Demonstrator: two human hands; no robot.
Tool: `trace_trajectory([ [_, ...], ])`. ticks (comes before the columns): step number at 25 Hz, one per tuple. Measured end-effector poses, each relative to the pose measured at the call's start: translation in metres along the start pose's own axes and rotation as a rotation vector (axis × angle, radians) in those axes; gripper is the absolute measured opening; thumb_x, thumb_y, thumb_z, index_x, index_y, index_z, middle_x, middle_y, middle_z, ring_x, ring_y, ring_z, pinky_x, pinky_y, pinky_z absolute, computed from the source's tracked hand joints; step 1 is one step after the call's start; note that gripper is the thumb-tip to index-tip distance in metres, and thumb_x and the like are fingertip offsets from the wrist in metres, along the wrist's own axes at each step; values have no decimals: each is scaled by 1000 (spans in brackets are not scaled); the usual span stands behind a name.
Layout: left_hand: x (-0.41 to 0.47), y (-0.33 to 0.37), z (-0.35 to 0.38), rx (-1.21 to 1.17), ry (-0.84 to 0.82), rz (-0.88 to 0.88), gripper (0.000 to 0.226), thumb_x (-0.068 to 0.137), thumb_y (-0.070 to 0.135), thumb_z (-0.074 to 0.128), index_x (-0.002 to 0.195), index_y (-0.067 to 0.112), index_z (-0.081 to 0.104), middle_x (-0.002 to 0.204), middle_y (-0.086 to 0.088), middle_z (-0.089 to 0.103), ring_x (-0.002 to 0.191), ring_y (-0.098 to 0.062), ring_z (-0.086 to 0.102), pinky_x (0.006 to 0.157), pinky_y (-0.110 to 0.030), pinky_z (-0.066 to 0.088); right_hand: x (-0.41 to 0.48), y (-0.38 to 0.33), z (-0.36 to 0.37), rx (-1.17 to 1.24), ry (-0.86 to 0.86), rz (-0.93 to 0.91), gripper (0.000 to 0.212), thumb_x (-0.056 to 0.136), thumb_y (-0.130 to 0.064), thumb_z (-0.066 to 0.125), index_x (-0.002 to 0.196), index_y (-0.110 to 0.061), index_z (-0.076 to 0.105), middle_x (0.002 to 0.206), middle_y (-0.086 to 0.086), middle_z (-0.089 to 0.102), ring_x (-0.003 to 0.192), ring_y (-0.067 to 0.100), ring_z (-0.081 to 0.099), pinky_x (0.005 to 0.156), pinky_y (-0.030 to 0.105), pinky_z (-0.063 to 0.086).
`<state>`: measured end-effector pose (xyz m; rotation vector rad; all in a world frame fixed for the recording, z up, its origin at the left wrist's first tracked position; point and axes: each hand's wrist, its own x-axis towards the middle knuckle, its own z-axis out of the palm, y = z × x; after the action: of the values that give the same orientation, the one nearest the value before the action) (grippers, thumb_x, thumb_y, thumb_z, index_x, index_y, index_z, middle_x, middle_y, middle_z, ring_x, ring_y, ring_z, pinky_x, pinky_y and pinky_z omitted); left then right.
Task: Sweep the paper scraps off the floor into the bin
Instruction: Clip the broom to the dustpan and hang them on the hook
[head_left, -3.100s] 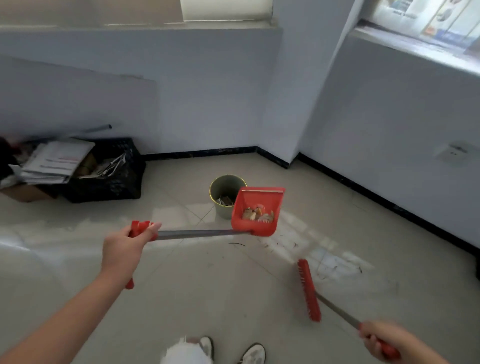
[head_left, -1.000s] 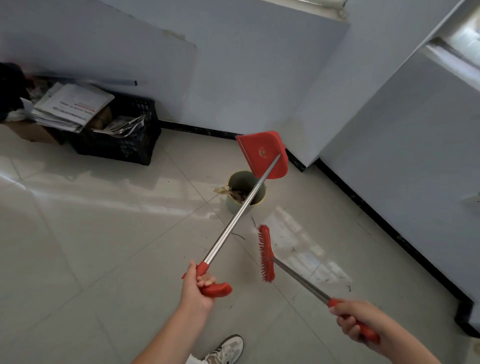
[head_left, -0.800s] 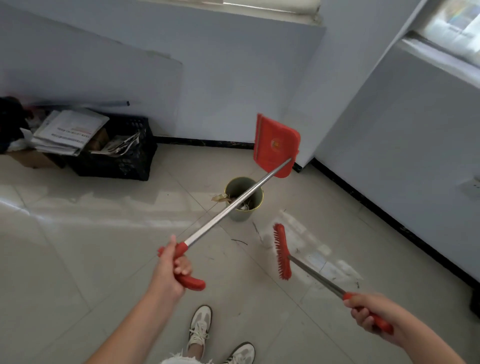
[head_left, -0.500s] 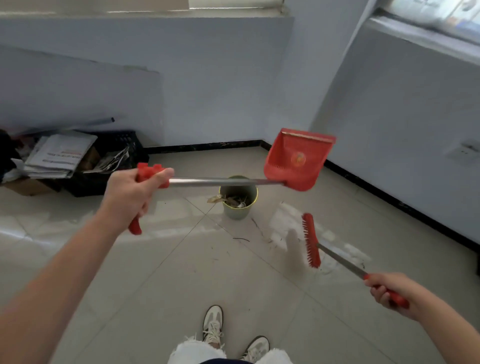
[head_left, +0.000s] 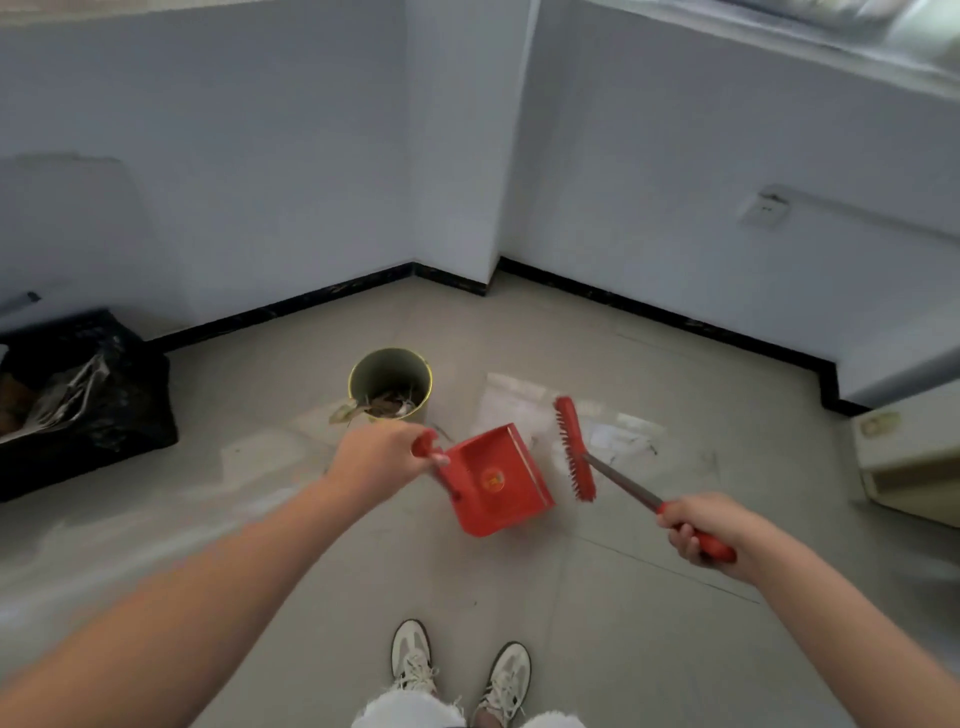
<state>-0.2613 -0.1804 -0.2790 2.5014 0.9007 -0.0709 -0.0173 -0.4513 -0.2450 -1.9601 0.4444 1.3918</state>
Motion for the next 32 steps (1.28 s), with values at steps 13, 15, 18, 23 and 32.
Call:
trace_trajectory([
  [13, 49, -21, 103, 334, -325, 214, 38, 91, 46, 53, 115, 18, 60, 122, 0, 51, 115, -21, 48, 68, -36, 42, -2, -68, 139, -259, -160, 79, 15, 88, 1, 48, 78, -8, 44, 38, 1, 45, 26, 7, 44, 30, 12, 36],
  [15, 54, -26, 103, 274, -314, 195, 43, 90, 48, 54, 122, 20, 59, 129, 5, 50, 119, -18, 46, 74, -36, 48, -6, -78, 163, -352, -172, 69, 15, 89, 1, 47, 77, -9, 43, 35, 0, 45, 26, 6, 44, 31, 11, 36],
  [18, 57, -25, 99, 228, -329, 231, 48, 90, 47, 53, 135, 30, 49, 136, 14, 50, 121, -16, 49, 75, -35, 45, -12, -85, 196, -442, -221, 53, 18, 90, 1, 45, 76, -10, 43, 32, 0, 46, 25, 4, 45, 31, 9, 35],
  [23, 55, -19, 82, 212, -287, 233, 29, 93, 39, 47, 116, 24, 57, 115, 3, 65, 105, -24, 62, 66, -33, 37, -15, -88, 229, -505, -265, 67, 14, 89, -2, 41, 79, -11, 46, 53, 0, 54, 27, 1, 46, 31, 9, 32],
  [32, 52, -7, 62, 219, -294, 146, 32, 94, 31, 46, 123, 22, 51, 120, 1, 58, 112, -22, 58, 80, -33, 45, -11, -84, 247, -685, -238, 46, 14, 85, -1, 40, 76, -11, 44, 60, 2, 48, 41, 6, 45, 32, 8, 29],
])
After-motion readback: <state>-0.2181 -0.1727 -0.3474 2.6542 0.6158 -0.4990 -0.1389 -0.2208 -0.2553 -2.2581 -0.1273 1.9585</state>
